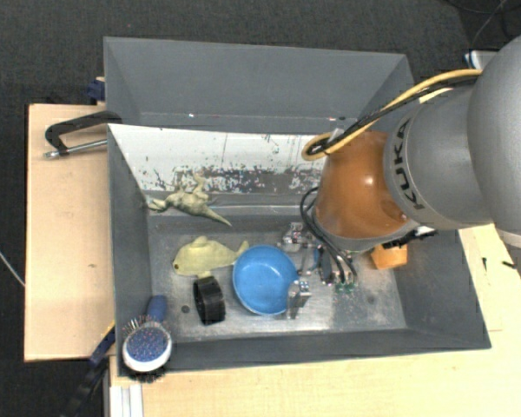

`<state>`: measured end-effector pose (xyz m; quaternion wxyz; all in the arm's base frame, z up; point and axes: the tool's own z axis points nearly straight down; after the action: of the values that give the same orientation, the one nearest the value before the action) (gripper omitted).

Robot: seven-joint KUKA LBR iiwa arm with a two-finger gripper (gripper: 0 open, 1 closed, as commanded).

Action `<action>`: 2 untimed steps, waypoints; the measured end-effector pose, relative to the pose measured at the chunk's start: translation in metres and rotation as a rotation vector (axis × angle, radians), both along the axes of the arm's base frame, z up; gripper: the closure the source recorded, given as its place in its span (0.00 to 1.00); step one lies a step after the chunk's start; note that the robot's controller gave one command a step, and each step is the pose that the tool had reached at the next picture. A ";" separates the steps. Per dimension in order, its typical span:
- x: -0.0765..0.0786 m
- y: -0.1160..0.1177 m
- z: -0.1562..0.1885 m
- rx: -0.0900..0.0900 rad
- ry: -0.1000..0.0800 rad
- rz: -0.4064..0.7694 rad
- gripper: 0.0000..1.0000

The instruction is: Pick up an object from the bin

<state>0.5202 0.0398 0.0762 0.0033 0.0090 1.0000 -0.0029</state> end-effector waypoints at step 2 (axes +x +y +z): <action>0.028 0.120 0.001 0.004 -0.001 0.211 1.00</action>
Offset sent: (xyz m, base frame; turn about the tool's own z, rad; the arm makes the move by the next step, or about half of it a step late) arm 0.0233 0.1197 -0.0062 -0.2097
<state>0.5481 0.1594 0.0775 0.0038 -0.0962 0.9954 -0.0003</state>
